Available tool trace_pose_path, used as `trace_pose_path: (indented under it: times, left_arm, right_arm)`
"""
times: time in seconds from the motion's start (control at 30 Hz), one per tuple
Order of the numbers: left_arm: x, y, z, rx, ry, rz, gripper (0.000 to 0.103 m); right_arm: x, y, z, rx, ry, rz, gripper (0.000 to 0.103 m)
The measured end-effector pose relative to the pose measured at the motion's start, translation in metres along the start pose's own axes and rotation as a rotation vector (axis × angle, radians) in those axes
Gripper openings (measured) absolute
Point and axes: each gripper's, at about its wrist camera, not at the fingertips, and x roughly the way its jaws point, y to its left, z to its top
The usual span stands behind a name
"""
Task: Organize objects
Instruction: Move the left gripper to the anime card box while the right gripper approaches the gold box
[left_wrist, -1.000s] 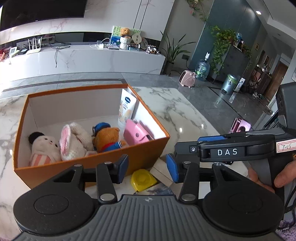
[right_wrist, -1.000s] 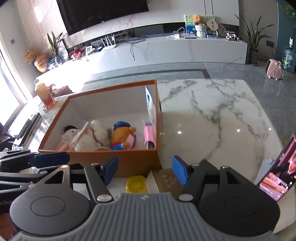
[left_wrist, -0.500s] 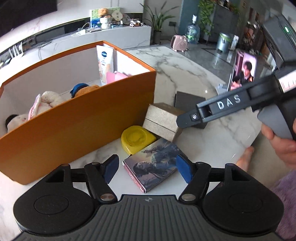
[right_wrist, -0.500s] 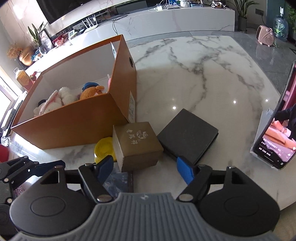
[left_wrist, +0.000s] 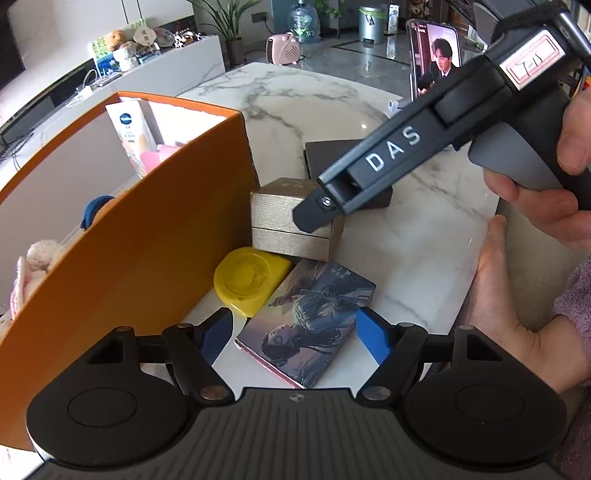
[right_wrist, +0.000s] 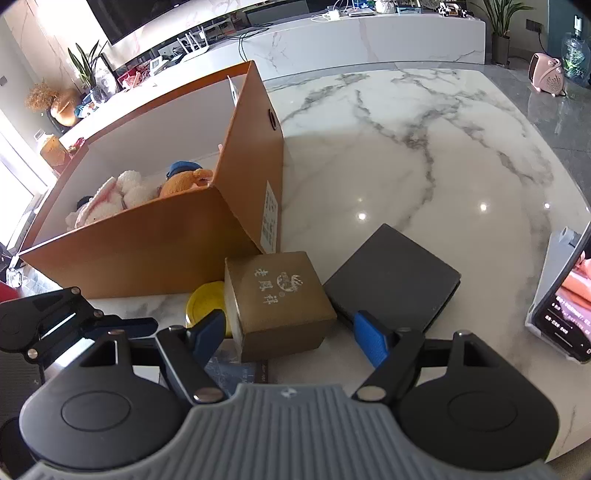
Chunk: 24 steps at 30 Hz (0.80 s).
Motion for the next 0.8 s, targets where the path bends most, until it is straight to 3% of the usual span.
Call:
trace_pose_path:
  times: [0.27,0.37,0.57,0.63,0.7,0.77,0.8]
  left_arm:
    - [0.006,-0.007,-0.005,-0.01,0.019,0.007,0.086]
    - [0.002,-0.008,-0.009,-0.032,0.017,0.033,0.078]
    - [-0.011,-0.007,-0.017,-0.088,0.042,0.049,0.051]
    - [-0.009,-0.002,-0.024,-0.138,0.108,0.04,0.031]
    - [-0.008,0.0,-0.033,-0.148,0.115,0.055,0.031]
    - [-0.016,-0.004,-0.04,-0.13,0.071,0.069,0.035]
    - [-0.021,-0.006,-0.042,-0.121,0.04,0.068,0.048]
  right_arm:
    - [0.009,0.003,0.0,0.002,0.013,0.004,0.067]
    - [0.008,0.0,0.001,0.03,0.039,0.006,0.067]
    - [0.003,0.0,-0.002,0.056,0.099,-0.002,0.067]
    - [0.002,0.003,-0.004,0.049,0.108,-0.009,0.067]
    - [0.001,0.006,-0.006,0.037,0.113,-0.01,0.067]
    - [0.001,0.008,-0.008,0.036,0.116,0.001,0.067]
    - [0.001,0.01,-0.009,0.027,0.117,0.001,0.067]
